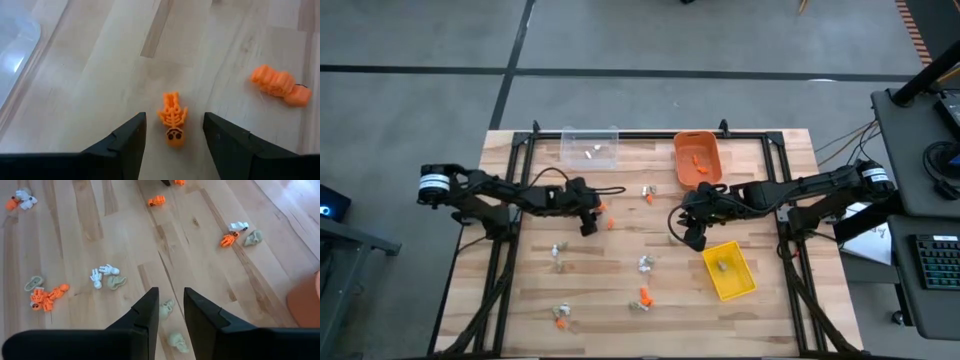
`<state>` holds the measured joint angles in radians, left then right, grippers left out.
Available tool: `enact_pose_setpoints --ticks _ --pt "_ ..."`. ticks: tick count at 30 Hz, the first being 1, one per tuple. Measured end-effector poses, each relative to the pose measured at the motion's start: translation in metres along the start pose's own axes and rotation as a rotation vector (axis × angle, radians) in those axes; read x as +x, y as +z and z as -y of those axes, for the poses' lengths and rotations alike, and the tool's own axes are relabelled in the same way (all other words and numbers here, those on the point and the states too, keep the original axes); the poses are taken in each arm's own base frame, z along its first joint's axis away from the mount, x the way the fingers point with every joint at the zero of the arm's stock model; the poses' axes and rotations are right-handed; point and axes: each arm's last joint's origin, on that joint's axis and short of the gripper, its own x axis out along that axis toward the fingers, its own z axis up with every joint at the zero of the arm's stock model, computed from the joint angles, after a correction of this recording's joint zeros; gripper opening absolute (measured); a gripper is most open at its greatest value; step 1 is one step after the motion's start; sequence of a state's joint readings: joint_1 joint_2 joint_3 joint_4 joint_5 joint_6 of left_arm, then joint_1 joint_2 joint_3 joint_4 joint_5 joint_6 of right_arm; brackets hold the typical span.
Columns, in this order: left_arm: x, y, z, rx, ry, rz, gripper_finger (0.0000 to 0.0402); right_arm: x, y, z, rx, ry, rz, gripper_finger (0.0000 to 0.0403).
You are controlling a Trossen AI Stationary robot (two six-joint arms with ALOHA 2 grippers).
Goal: Sort Halloween decoration
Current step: Put the orange skeleton toy into the orange bin
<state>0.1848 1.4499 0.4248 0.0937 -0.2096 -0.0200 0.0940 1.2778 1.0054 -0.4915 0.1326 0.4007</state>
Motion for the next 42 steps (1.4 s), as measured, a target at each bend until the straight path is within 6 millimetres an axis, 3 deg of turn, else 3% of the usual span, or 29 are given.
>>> enact_pose_setpoints --ticks 5,16,21,26,34,42 --pt "0.001 0.001 0.0 0.001 -0.003 -0.002 0.0157 0.0 0.0 0.0 0.0 0.0 0.0 0.0084" --pt "-0.001 0.0 0.0 -0.025 -0.015 -0.002 0.0035 0.001 -0.001 0.0 -0.012 -0.002 -0.004 0.0074" --pt "-0.005 0.003 0.0 -0.039 -0.041 0.031 0.0005 0.002 -0.002 0.001 -0.023 -0.002 -0.004 0.008" --pt "-0.017 0.021 0.002 -0.091 -0.17 0.208 0.0006 0.007 -0.003 0.0 -0.051 0.02 0.056 0.0081" --pt "-0.043 0.057 0.018 -0.093 -0.404 0.623 0.0005 0.018 0.001 -0.003 -0.208 0.089 0.317 0.0069" --pt "-0.064 0.071 0.047 -0.044 -0.537 0.865 0.0005 0.016 0.006 -0.006 -0.354 0.15 0.608 0.0068"
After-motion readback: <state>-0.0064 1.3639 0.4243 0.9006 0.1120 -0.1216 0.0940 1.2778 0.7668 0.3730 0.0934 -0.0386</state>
